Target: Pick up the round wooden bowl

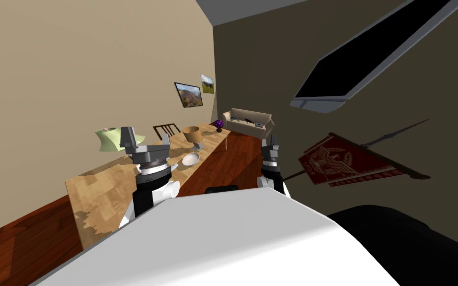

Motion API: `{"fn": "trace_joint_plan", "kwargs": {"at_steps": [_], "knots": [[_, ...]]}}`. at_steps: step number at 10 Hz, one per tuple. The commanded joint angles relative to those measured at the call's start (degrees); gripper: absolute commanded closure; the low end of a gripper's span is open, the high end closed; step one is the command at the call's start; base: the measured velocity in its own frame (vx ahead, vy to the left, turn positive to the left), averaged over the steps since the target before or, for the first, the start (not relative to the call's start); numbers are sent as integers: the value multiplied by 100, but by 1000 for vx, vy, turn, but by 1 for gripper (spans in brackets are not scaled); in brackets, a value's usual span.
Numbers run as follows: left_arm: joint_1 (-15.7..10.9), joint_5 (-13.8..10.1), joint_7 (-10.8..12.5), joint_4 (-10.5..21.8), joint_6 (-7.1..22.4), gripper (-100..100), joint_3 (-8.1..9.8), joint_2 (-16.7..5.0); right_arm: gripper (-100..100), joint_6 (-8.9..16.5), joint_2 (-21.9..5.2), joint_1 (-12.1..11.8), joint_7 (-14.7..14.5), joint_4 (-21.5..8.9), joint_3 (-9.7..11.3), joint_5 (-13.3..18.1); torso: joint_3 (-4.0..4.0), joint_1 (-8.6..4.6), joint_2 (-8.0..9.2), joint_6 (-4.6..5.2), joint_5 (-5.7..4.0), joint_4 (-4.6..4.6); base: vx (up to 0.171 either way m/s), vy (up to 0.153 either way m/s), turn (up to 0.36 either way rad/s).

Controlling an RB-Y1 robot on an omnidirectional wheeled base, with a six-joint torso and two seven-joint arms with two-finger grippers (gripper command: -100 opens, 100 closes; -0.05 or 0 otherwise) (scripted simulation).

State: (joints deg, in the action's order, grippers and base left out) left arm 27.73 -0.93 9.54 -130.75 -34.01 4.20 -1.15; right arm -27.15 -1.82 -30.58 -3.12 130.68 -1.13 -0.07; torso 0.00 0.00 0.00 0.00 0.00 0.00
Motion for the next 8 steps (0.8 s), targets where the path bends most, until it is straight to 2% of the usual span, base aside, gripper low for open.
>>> {"fn": "trace_joint_plan", "kwargs": {"at_steps": [1,5,6,8], "knots": [[-94,-113,17,104,260,-100,-20,-141,0,0,0,0,0,0,0,0,0,0,0,0,0,0,-34,11,-70],[-360,-390,50,381,874,-100,-59,-403,0,0,0,1,0,0,0,0,11,10,20,1,2,4,-57,24,-57],[-360,-390,50,381,904,-100,-59,-403,0,0,0,1,0,0,0,0,12,11,22,0,3,5,-41,23,-26],[-548,-578,68,574,1264,-100,-80,-555,0,0,0,1,0,0,0,0,10,11,17,1,2,4,-59,30,-62]]}}
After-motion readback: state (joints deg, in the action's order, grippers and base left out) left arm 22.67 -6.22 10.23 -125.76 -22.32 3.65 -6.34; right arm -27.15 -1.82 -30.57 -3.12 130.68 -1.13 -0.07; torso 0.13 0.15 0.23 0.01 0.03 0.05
